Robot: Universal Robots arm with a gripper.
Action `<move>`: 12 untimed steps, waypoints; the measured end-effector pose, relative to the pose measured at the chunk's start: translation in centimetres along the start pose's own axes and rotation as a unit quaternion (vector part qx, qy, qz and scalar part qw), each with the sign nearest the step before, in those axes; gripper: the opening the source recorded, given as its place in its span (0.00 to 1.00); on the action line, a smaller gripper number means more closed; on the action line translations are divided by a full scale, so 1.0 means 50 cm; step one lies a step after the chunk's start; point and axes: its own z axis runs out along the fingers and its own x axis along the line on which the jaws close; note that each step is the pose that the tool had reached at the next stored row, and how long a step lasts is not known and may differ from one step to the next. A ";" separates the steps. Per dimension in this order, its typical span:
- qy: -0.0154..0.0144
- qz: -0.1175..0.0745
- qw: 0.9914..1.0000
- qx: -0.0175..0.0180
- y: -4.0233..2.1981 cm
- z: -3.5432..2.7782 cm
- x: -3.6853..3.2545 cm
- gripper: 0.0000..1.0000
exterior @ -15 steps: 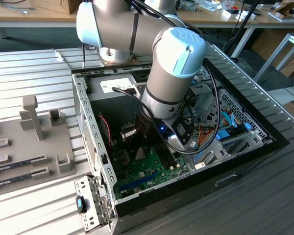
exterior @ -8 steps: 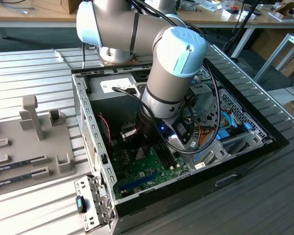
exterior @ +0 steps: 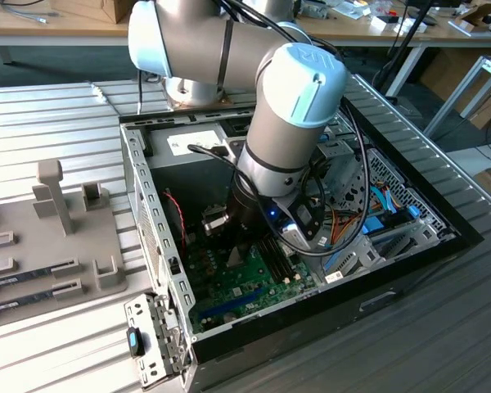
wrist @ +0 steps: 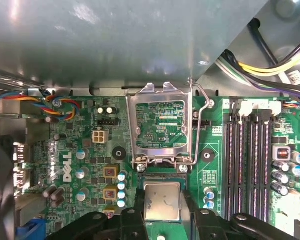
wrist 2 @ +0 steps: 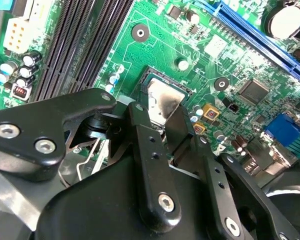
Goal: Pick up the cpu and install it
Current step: 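Close the cpu cover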
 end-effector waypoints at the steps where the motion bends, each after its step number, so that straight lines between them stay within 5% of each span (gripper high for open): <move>1: 0.000 0.000 1.000 0.000 0.000 -0.011 0.001 0.41; 5: 0.000 0.000 1.000 0.000 0.002 -0.018 0.001 0.40; 10: 0.002 0.000 1.000 0.000 0.002 -0.019 -0.010 0.15; 12: 0.005 -0.001 1.000 -0.002 0.002 -0.020 -0.022 0.11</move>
